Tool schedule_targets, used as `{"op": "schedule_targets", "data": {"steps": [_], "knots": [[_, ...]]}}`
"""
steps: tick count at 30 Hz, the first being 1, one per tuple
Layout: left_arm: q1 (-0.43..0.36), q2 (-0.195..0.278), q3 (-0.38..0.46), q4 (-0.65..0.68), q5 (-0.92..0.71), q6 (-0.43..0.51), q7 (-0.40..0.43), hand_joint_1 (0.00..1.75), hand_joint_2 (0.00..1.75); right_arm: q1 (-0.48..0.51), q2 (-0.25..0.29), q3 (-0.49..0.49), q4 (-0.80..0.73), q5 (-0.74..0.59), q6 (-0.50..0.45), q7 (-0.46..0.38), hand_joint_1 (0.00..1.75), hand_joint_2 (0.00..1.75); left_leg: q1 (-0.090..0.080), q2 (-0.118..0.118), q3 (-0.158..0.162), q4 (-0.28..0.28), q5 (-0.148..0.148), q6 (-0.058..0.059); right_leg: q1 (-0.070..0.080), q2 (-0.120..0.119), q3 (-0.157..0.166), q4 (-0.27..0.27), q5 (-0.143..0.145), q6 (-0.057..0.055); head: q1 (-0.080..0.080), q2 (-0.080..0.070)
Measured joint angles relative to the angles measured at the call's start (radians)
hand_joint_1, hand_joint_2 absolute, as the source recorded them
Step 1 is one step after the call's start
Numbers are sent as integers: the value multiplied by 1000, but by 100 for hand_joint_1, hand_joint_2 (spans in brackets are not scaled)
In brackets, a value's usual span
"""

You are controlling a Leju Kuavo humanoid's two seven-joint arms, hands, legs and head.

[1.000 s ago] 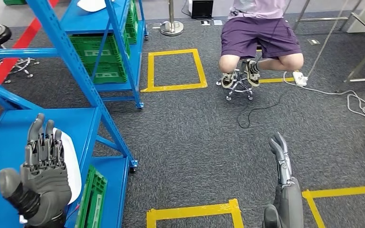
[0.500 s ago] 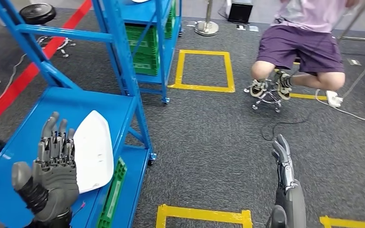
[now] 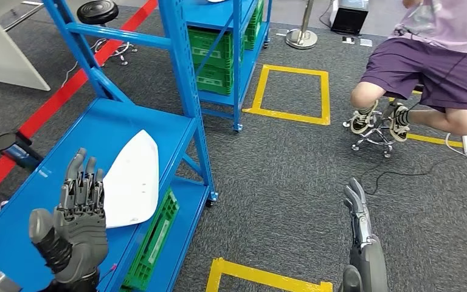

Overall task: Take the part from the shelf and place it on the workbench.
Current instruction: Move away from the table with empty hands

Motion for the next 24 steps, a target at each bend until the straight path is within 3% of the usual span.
{"op": "schedule_targets", "data": {"steps": [1,2,4,6,8,10,13,14,15,16,18,19,20,22,23,24], "knots": [[0,0,0,4,1,-2,-1,0,0,1,1,-1,2,-2,0,-3,0,0,0,3,14,-20,17,-1,0,-11,0,1,-1,1,-3,0],[0,-1,-1,8,1,-4,-2,0,0,2,2,-2,4,-4,0,-5,0,0,0,12,46,-74,44,0,0,-21,1,2,-3,3,-6,0],[-2,-2,-1,14,0,-7,-4,0,0,4,4,-4,6,-10,0,-6,0,0,-6,50,125,-206,81,8,3,-39,3,6,-7,9,-12,0],[-4,-4,-2,18,0,-7,-6,0,0,6,5,-7,8,-16,0,-8,0,0,-14,69,164,-268,87,20,6,-55,4,9,-10,19,-13,0],[-4,-7,-2,22,-1,-8,-8,0,0,6,6,-8,11,-19,0,-9,0,0,-17,49,165,-272,93,33,6,-72,3,9,-10,28,-12,0],[-4,-10,-3,27,-1,-8,-10,0,0,7,6,-11,15,-20,0,-9,0,0,-12,29,163,-279,101,43,3,-54,-11,34,-29,39,-10,0],[-5,-15,-4,36,-1,-6,-11,0,0,11,6,-16,22,-19,-1,-9,0,0,-7,-2,162,-283,107,52,-3,1,-86,198,-115,51,10,0],[-4,-16,-4,40,-1,-4,-11,0,0,14,6,-17,25,-20,-1,-9,0,0,-8,-14,162,-282,107,53,-4,7,-112,256,-133,52,16,0],[-3,-17,-4,44,-1,-2,-11,0,0,17,6,-19,28,-22,-1,-10,0,0,-8,-26,161,-281,107,53,-5,11,-128,286,-133,53,19,0],[-2,-18,-4,47,-1,1,-11,0,0,20,6,-21,31,-24,-1,-12,0,0,-8,-39,162,-280,107,53,-7,14,-128,279,-113,52,22,0],[-1,-20,-4,54,-1,8,-11,0,0,24,6,-26,37,-29,-1,-21,0,0,-6,-65,163,-276,105,50,-12,32,-89,172,-40,50,28,0],[-1,-21,-4,57,-1,10,-11,0,0,27,6,-30,39,-29,-1,-25,0,0,-5,-77,160,-274,105,47,-16,57,-65,116,-13,49,30,0],[-1,-21,-4,60,-1,12,-11,0,0,30,7,-32,41,-30,-1,-27,0,0,-5,-88,153,-269,105,42,-19,83,-45,70,1,48,32,0],[0,-21,-4,64,0,13,-12,0,0,34,8,-36,45,-32,-1,-29,0,0,0,-109,134,-263,111,28,-20,113,-32,41,-2,42,31,0],[1,-21,-4,67,0,14,-12,0,0,35,8,-38,46,-33,-1,-29,0,0,3,-119,127,-261,113,20,-20,106,-31,32,-3,36,29,0],[2,-21,-4,69,1,15,-12,0,0,35,8,-39,47,-34,-1,-29,0,0,5,-112,120,-259,112,14,-18,95,-29,28,-2,31,27,0]]}}
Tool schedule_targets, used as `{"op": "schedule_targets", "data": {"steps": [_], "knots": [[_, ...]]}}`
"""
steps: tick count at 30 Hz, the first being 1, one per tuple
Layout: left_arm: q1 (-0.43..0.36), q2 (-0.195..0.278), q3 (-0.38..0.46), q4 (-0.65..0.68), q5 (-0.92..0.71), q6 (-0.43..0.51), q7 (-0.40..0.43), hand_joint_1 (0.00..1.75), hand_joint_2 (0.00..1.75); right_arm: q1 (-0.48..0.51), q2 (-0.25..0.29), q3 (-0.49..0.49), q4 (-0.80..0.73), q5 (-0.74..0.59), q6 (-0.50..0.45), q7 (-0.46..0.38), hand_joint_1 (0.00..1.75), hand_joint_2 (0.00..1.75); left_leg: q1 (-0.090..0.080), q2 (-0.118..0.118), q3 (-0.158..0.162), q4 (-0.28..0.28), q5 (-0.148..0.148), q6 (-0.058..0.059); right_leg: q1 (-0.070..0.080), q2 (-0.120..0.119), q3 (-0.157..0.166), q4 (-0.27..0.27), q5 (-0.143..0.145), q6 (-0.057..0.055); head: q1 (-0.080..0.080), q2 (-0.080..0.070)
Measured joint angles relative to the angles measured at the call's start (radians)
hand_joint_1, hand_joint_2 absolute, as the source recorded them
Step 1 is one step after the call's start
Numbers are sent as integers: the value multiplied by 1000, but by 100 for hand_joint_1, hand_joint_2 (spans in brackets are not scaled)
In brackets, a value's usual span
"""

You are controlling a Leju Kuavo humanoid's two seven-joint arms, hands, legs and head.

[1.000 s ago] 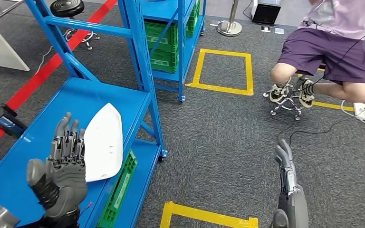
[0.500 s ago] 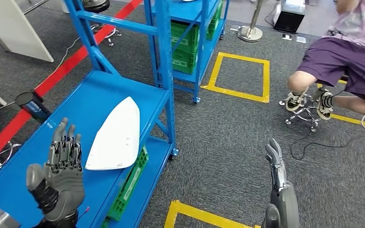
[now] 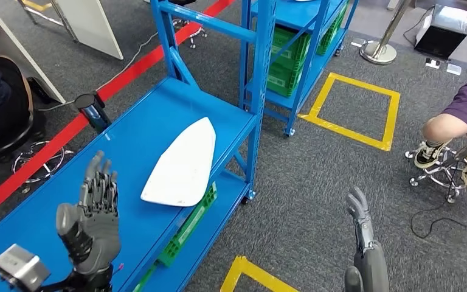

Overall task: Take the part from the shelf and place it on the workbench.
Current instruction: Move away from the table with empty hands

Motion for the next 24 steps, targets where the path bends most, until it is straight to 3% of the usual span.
{"op": "schedule_targets", "data": {"steps": [2,4,6,7,9,10,12,13,15,17,19,21,22,24], "knots": [[-2,0,-1,4,1,2,0,0,0,1,1,-2,1,-1,0,0,0,0,-3,49,-27,52,-33,-8,1,-25,7,-11,4,-13,-12,0],[-3,0,-2,8,2,4,0,0,0,4,2,-2,2,-1,0,0,0,0,-5,100,-82,172,-91,-10,8,-52,11,-14,4,-21,-25,0],[-2,0,-3,13,4,6,1,0,0,6,2,-2,5,-3,0,1,0,0,-4,110,-124,265,-118,-10,13,-79,12,-13,3,-24,-31,0],[-2,0,-3,16,6,7,1,0,0,5,2,-2,7,-3,0,2,0,0,-5,112,-121,264,-109,-8,15,-91,12,-13,2,-25,-33,0],[-2,0,-3,19,10,9,1,0,0,2,2,-2,10,-4,0,4,0,0,-10,127,-62,167,-58,3,19,-113,15,-13,1,-25,-39,0],[-3,0,-3,20,12,9,1,0,0,-1,2,-2,11,-6,0,4,0,0,-17,151,-21,99,-39,12,21,-122,16,-12,0,-25,-42,0],[-8,-1,-3,20,14,8,2,0,0,-8,2,-2,11,-13,0,4,0,0,-31,189,36,6,-24,26,26,-139,17,-10,-1,-18,-46,0],[-9,-1,-3,20,14,7,2,0,0,-12,2,-2,11,-16,0,6,0,0,-35,195,40,-8,-26,30,27,-148,17,-11,-2,-14,-47,0],[-9,-2,-3,20,14,6,5,0,0,-26,0,-1,11,-20,0,12,0,0,-33,175,45,-19,-17,38,28,-163,15,-9,-4,-4,-46,0],[-11,-4,-2,19,15,6,9,0,0,-38,-3,0,11,-23,0,19,0,0,-24,154,56,-33,-6,46,25,-136,0,31,-32,7,-44,0],[-14,-7,-2,19,15,4,12,0,0,-42,-7,0,11,-27,0,23,0,0,-20,131,57,-38,0,52,18,-93,-46,141,-88,19,-33,0],[-14,-9,-2,20,15,4,14,0,0,-44,-11,0,12,-32,0,27,0,0,-18,106,53,-34,1,53,11,-81,-95,248,-122,28,-25,0],[-14,-10,-2,20,15,4,17,0,0,-46,-13,0,12,-35,0,28,0,0,-18,93,52,-30,0,52,7,-80,-102,260,-114,32,-24,0],[-14,-10,-2,20,13,5,21,0,0,-52,-17,1,12,-48,0,29,0,0,-13,67,51,-20,-4,46,-2,-73,-69,179,-52,39,-23,0]]}}
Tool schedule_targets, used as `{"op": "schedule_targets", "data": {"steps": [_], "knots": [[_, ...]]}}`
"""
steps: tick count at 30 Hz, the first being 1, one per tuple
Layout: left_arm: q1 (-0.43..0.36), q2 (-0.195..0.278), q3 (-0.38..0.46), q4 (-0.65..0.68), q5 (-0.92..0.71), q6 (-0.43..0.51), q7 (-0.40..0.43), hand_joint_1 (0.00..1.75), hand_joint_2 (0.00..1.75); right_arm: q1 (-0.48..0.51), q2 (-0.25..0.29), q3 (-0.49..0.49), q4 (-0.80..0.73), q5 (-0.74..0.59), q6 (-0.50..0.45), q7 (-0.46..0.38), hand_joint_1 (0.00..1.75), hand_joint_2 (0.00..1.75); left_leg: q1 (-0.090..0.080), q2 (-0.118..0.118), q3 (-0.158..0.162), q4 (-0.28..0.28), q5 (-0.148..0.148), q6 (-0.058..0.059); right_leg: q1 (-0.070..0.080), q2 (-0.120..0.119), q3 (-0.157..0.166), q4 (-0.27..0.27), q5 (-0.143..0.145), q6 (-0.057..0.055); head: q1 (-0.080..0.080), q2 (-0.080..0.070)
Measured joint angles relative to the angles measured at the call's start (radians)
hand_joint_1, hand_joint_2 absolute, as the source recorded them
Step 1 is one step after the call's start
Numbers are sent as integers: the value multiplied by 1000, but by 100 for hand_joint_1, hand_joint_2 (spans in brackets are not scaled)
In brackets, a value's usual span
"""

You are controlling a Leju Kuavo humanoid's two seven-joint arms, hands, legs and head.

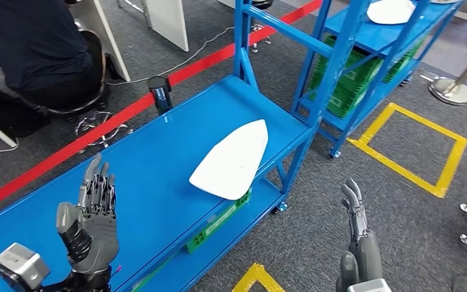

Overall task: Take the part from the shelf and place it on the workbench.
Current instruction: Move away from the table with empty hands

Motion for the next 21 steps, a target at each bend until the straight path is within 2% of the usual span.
{"op": "schedule_targets", "data": {"steps": [1,2,4,6,8,10,11,12,13,14,15,16,18,19,21], "knots": [[0,-1,0,0,-1,1,3,0,0,-3,-2,0,0,-6,0,0,0,0,2,-12,-2,7,-3,-6,-5,17,26,-60,27,4,1,0],[-2,-1,0,0,-2,1,5,0,0,-6,-4,0,0,-12,0,0,0,0,3,-23,-8,16,-7,-12,-10,38,50,-115,41,4,3,0],[-4,-3,0,0,-3,2,8,0,0,-11,-6,0,0,-19,0,0,0,0,6,-41,-26,29,-6,-28,-10,65,71,-157,38,-6,2,0],[-3,-4,1,0,-3,4,10,0,0,-16,-9,0,0,-27,0,-1,0,0,12,-50,-42,32,-1,-42,-5,53,72,-160,41,-25,-1,0],[-5,-4,2,-1,-3,6,12,0,0,-21,-11,0,0,-45,2,-6,0,0,11,-17,-63,63,-22,-52,-5,34,73,-167,47,-40,-11,0],[-7,-4,2,-1,-3,7,16,0,0,-22,-11,0,0,-65,4,-14,0,0,9,29,-109,164,-79,-55,-3,13,73,-170,50,-49,-28,0],[-8,-4,2,0,-3,7,17,0,0,-22,-12,0,2,-71,5,-18,0,0,9,38,-137,227,-107,-56,-1,2,72,-170,50,-52,-36,0],[-7,-4,2,0,-3,8,18,0,0,-21,-12,0,4,-76,7,-20,0,0,10,42,-157,273,-122,-56,1,-9,71,-170,50,-53,-41,0],[-7,-4,2,1,-2,8,18,0,0,-22,-12,0,6,-78,8,-22,0,0,10,43,-162,290,-121,-55,2,-20,70,-170,50,-53,-46,0],[-7,-4,2,2,-2,8,18,0,0,-22,-13,0,8,-80,9,-24,0,0,9,46,-149,270,-103,-51,4,-30,71,-170,50,-53,-50,0],[-7,-4,2,2,-1,7,18,0,0,-22,-13,0,9,-82,10,-26,0,0,7,54,-117,217,-76,-45,6,-40,71,-170,50,-53,-54,0],[-7,-4,2,2,-1,5,18,0,0,-23,-13,0,9,-85,12,-28,0,0,3,71,-79,149,-51,-38,7,-50,72,-170,50,-53,-57,0],[-10,-4,2,2,-1,2,19,0,0,-24,-13,0,9,-91,15,-33,0,0,-9,104,-22,46,-29,-24,11,-67,72,-169,49,-47,-59,0],[-11,-4,2,2,-1,1,19,0,0,-24,-13,0,10,-92,16,-35,0,0,-14,110,-14,26,-30,-20,12,-76,72,-170,50,-42,-59,0],[-11,-4,2,2,-1,0,18,0,0,-26,-13,1,13,-93,18,-36,0,0,-17,92,-11,16,-25,-11,10,-94,74,-174,51,-30,-59,0]]}}
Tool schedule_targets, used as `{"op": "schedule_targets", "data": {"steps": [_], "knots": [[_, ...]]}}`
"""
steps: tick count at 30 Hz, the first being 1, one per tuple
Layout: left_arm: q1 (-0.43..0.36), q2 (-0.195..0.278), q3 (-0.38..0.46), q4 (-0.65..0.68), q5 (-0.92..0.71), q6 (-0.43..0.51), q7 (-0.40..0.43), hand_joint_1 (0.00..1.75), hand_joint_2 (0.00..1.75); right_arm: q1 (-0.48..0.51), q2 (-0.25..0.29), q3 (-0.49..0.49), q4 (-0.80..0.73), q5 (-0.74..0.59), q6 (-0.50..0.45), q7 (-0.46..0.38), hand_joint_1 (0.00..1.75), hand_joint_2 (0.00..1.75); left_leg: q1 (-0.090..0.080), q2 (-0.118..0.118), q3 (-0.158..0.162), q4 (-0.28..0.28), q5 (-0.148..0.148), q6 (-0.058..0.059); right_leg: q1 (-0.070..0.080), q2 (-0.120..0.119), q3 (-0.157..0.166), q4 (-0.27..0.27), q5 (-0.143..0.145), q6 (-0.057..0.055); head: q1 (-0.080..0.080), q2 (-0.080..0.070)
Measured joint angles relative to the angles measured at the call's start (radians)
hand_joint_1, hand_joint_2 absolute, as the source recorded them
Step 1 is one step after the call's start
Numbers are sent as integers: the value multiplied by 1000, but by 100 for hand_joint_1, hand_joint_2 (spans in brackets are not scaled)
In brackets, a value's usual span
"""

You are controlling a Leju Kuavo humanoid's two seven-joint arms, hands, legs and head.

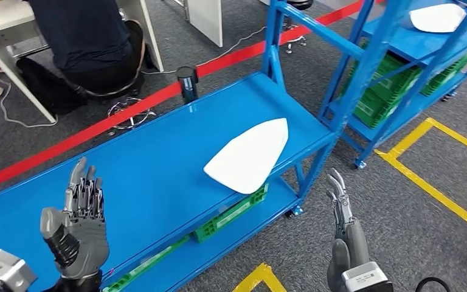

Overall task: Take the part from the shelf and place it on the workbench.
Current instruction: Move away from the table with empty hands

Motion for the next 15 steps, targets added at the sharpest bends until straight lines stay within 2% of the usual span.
{"op": "schedule_targets", "data": {"steps": [1,3,4,5,6,7,8,9,10,11,13,14,15], "knots": [[1,0,0,0,0,-1,0,0,0,-2,0,0,2,0,1,0,0,0,3,-10,6,-9,6,4,-1,6,0,1,-3,6,0,0],[-1,-1,0,0,-1,-4,0,0,0,-6,0,0,4,0,3,0,0,0,11,-28,23,-26,18,11,-3,44,-17,42,-32,16,7,0],[-1,-1,0,0,-1,-7,1,0,0,-7,-1,1,6,-1,5,0,0,0,13,-37,23,-29,21,12,-5,67,-40,92,-60,19,13,0],[-2,-1,0,0,-1,-9,2,0,0,-7,-2,1,8,-2,10,1,0,0,13,-47,22,-29,23,14,-6,79,-68,156,-90,21,19,0],[-2,-2,0,0,-1,-12,3,0,0,-7,-3,1,11,-3,17,2,0,0,14,-57,20,-27,23,15,-6,84,-96,214,-111,24,24,0],[-2,-2,0,0,-1,-14,3,0,0,-8,-4,1,15,-3,24,4,0,0,14,-68,18,-25,23,15,-7,85,-112,247,-115,26,27,0],[-2,-3,0,1,0,-16,4,0,0,-9,-5,1,17,-2,31,7,0,0,15,-80,17,-21,22,14,-9,86,-112,245,-100,29,29,0],[-2,-3,0,1,0,-18,4,0,0,-11,-6,1,19,-1,37,10,0,0,17,-92,16,-16,20,11,-12,90,-95,205,-70,31,31,0],[-3,-4,0,1,0,-20,4,0,0,-13,-7,1,21,0,41,13,0,0,18,-104,14,-10,17,7,-17,101,-69,145,-38,33,34,0],[-4,-4,0,1,0,-21,3,0,0,-15,-7,1,22,1,45,15,0,0,19,-116,9,-1,13,1,-21,120,-44,87,-17,33,36,0],[-8,-5,0,1,0,-23,3,0,0,-18,-8,2,26,2,48,17,0,0,22,-137,-7,15,10,-13,-23,150,-11,24,-8,26,37,0],[-9,-5,0,1,0,-25,3,0,0,-20,-8,3,28,3,49,18,0,0,24,-147,-15,18,12,-20,-20,153,-7,20,-13,20,37,0],[-10,-5,-1,1,0,-26,3,0,0,-22,-9,4,29,3,51,19,0,0,29,-155,-21,18,15,-28,-18,145,-6,19,-12,11,36,0]]}}
